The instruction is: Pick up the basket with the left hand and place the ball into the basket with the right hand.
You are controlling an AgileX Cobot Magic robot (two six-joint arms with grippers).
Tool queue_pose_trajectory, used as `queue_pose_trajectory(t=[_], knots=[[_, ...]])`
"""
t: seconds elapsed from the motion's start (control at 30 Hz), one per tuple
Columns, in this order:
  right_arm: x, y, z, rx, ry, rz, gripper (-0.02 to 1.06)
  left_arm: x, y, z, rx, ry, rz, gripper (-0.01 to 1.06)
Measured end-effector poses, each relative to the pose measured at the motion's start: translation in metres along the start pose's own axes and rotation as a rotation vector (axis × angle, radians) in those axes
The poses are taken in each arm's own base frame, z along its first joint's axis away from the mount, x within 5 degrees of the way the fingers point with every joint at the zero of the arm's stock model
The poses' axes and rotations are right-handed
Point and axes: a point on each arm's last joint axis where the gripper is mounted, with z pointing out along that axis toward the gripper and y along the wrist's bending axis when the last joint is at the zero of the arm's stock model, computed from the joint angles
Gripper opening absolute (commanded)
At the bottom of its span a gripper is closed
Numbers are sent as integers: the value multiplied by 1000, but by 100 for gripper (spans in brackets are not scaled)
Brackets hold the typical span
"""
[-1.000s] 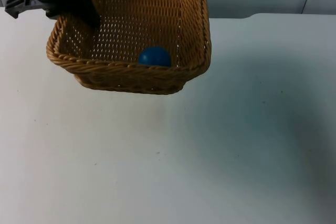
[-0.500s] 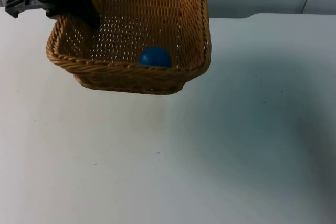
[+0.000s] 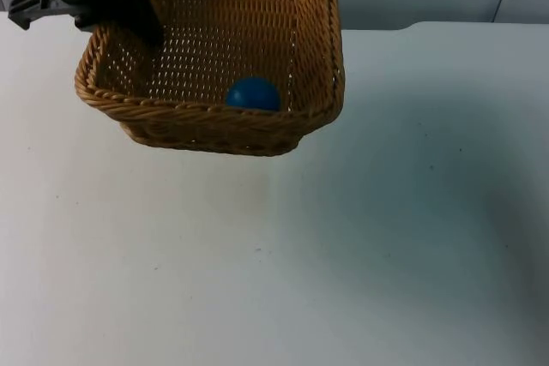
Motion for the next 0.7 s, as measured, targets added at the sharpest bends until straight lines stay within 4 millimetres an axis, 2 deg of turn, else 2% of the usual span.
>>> queue_pose_trajectory(t=[0.3,0.43,0.47,0.57,0.7], knots=[[1,0,1,0,8,3,105,1,2,6,-4,7,2,0],[2,0,1,-1,14,7,105,7,0,37,-17,19,52,0],[2,0,1,-1,14,7,105,7,0,37,-17,19,52,0],[2,0,1,-1,14,20,105,9,2,56,-31,-8,75,0],[2,0,1,-1,14,22,105,10,9,72,-40,-24,49,0]])
